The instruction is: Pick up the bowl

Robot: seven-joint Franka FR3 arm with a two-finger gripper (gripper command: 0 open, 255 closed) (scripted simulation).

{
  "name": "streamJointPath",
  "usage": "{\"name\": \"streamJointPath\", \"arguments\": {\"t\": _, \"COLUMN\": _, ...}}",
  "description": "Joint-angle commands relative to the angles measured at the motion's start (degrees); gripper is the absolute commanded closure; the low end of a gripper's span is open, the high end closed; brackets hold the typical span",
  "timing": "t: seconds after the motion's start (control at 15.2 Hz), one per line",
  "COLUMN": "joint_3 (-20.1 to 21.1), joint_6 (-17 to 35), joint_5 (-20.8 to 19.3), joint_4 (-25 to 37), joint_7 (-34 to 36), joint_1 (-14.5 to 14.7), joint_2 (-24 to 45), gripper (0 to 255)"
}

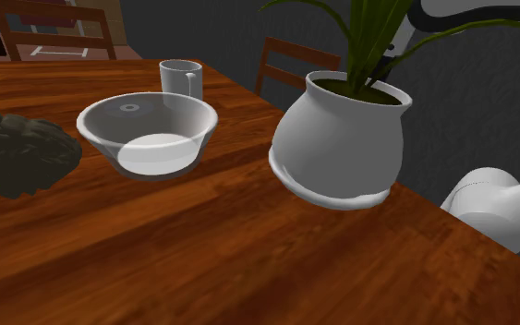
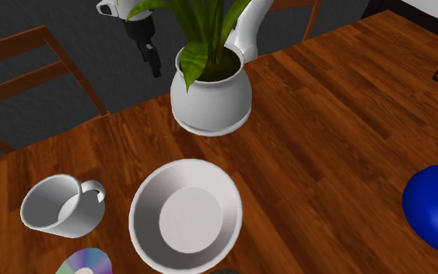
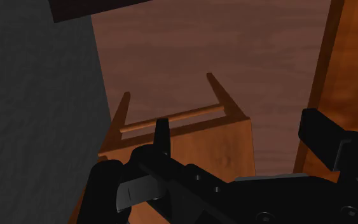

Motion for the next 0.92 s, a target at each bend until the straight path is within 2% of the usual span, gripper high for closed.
{"name": "streamJointPath", "arguments": {"t": 0.0, "joint_3": 0.0, "joint_6": 0.0, "joint_5": 0.0, "joint_4": 0.0, "joint_7": 0.0, "joint_1": 0.0, "joint_2": 0.0, "gripper": 0}}
{"name": "streamJointPath", "arguments": {"t": 0.46, "joint_3": 6.1, "joint_6": 0.7, "joint_5": 5.0, "joint_4": 8.5, "joint_7": 6.7, "joint_1": 3.5, "joint_2": 9.2, "gripper": 0}}
{"name": "streamJointPath", "arguments": {"t": 0.86, "joint_3": 10.8, "joint_6": 0.6, "joint_5": 7.5, "joint_4": 17.9, "joint_7": 12.4, "joint_1": 5.8, "joint_2": 18.1, "gripper": 0}}
